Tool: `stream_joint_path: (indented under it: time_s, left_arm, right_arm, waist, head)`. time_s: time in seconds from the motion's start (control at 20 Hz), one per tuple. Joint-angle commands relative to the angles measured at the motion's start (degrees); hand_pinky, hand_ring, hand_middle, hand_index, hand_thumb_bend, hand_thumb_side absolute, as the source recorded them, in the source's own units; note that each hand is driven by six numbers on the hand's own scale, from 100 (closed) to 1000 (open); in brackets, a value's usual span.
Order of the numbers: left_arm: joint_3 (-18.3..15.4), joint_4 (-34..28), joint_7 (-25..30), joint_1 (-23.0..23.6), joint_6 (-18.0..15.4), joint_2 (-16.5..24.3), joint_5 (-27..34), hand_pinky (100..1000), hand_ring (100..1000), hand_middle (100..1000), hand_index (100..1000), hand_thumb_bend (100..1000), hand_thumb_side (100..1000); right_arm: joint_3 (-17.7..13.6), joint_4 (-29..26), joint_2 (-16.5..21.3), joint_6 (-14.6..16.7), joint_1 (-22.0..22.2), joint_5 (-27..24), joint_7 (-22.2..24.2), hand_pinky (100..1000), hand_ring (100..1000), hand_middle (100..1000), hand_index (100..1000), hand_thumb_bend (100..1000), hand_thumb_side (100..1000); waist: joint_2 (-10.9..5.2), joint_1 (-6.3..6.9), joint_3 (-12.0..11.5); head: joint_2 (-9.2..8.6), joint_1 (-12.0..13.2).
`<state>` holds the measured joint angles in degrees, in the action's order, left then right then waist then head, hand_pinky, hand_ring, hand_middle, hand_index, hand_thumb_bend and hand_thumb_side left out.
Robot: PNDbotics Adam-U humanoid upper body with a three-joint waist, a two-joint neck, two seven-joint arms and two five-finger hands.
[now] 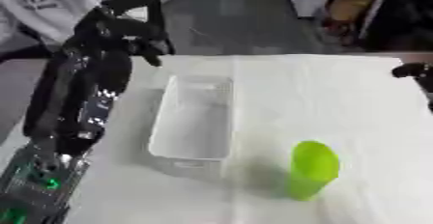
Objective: Pick up objects on the table and place them in the box.
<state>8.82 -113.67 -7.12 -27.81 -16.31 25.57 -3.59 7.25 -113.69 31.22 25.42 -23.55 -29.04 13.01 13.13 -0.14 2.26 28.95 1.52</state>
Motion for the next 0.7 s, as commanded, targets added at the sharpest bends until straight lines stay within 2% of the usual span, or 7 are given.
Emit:
stream_joint_path:
  time_s: [0.05, 0.5, 0.6, 0.7]
  left_arm:
    - [-0.3, -0.9, 0.3, -0.6, -0.1, 0.8, -0.2, 493, 659, 863, 738, 259, 802]
    - [-0.3, -0.9, 0.3, -0.7, 0.0, 0.8, -0.2, 493, 661, 863, 737, 260, 801]
    - [-0.4, -0.9, 0.2, -0.5, 0.0, 0.8, -0.3, 493, 661, 863, 737, 259, 802]
    - [-0.5, -0.9, 0.1, -0.2, 0.2, 0.9, -0.4, 492, 661, 864, 738, 258, 804]
  right_arm:
    - [-0.6, -0.9, 0.7, 0.0, -0.3, 0.4, 0.4, 739, 927, 1000, 942, 192, 805]
    - [-0.7, -0.9, 0.8, 0.0, -0.3, 1.3, 1.0, 760, 934, 1000, 938, 218, 784]
    - [-1.1, -0.9, 1.3, -0.4, -0.4, 4.0, 1.9, 802, 950, 1000, 938, 244, 788]
    - [-1.6, -0.9, 3.4, -1.3, -1.1, 10.0, 4.0, 835, 960, 1000, 944, 282, 782]
  waist:
    - [-1.13, -0.11, -0.1]
    - [-1.17, -0.22, -0.6]
    - [-1.24, -0.22, -1.1]
    - [-1.42, -0.28, -1.3]
  head:
    - [-0.91, 0.4]
    - [-0.34, 0.7]
    - [-0.35, 1.2]
    - [-0.2, 1.6]
